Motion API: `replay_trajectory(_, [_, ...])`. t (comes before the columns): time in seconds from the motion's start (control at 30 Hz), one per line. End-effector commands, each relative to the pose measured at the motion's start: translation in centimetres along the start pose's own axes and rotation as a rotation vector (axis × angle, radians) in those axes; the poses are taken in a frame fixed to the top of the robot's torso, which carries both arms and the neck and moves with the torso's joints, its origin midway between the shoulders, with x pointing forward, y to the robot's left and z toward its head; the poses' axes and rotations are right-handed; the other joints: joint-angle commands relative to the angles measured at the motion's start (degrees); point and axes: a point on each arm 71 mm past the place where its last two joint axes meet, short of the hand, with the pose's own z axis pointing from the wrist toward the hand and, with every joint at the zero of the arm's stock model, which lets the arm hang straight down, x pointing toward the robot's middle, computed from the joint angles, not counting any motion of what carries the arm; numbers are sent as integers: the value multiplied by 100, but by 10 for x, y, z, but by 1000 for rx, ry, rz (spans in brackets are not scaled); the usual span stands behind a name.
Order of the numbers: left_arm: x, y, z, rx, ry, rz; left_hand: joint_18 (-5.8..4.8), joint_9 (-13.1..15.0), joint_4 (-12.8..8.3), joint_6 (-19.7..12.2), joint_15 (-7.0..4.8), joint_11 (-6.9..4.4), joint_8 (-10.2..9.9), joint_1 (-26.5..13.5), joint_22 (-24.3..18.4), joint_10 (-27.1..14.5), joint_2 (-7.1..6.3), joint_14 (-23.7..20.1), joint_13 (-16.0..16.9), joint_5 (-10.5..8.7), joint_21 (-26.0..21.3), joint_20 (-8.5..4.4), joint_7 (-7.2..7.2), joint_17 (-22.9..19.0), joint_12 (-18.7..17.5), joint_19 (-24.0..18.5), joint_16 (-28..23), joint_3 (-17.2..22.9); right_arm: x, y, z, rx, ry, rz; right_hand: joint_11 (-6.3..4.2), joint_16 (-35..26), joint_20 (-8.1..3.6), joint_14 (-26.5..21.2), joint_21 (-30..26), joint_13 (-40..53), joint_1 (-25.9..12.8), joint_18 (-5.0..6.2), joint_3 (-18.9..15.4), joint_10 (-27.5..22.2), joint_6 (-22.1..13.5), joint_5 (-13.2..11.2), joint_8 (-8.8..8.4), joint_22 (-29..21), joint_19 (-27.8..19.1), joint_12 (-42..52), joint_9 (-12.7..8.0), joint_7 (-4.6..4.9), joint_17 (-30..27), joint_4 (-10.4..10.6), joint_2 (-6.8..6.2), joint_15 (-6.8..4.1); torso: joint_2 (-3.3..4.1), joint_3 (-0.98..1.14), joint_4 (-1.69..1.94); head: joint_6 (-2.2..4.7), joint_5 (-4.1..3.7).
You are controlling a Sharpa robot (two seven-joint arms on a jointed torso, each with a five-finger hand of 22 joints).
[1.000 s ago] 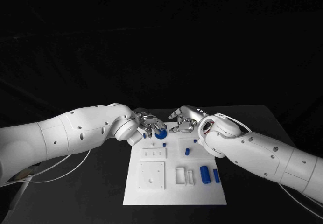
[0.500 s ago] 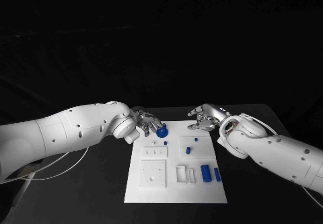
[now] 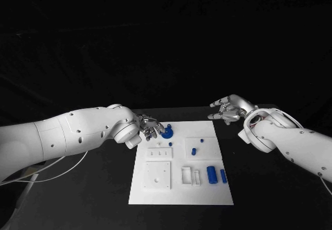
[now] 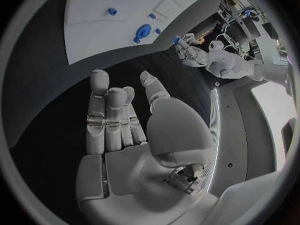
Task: Assemble the parts on the task board
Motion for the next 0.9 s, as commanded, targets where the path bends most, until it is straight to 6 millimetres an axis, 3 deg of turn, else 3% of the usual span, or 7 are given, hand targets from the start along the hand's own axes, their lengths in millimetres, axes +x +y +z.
replay_trajectory(0.03, [2, 2, 0, -17, -26, 66, -71, 1250, -30, 1109, -91, -107, 88, -41, 29, 236, 26, 168, 53, 22, -33, -10, -747, 244, 183, 131, 206, 34, -4, -3, 1, 4, -14, 69, -6, -17, 32, -23, -46, -11, -34, 69, -23, -37, 36, 77, -20, 60, 103, -9, -5, -5, -7, -19, 51, -4, 5, 0, 3, -49, 8])
replay_trajectory(0.17, [6, 5, 1, -27, -32, 91, -88, 1510, -18, 1140, -110, -134, 145, -47, 162, 232, 19, 250, 51, 27, -132, -31, -778, 507, 376, 233, 431, 32, -8, -5, 2, 10, -24, 81, -8, -11, 29, -22, -45, -17, -45, 67, -20, -38, 26, 167, -21, 68, 110, -9, -6, -4, -11, -37, 55, -5, 11, 13, -5, -96, 14])
replay_trajectory(0.4, [12, 9, 4, -40, -38, 127, -85, 1784, 4, 1234, -108, -150, 91, -60, 539, 231, 39, 286, -39, 22, -377, -19, -813, 697, 556, 331, 633, 35, -11, -5, 3, 12, -34, 93, -9, -14, 27, -26, -70, -27, -55, 66, 1, -43, 24, 274, -21, 74, 114, -12, -6, -2, -24, -68, 62, -7, 9, -7, -1, -174, -15])
replay_trajectory(0.9, [25, 16, 12, -76, -14, 196, -99, 1937, 6, 1332, -102, -159, 32, -146, 1276, 233, 150, 355, -128, -59, -944, -10, -833, 769, 725, 577, 755, 29, -16, -6, 5, 20, -44, 111, -14, -8, 24, -33, -114, -43, -109, 64, 77, -49, 30, 467, -21, 94, 124, -13, -6, -2, -37, -151, 56, -10, 5, -21, 16, -363, -47])
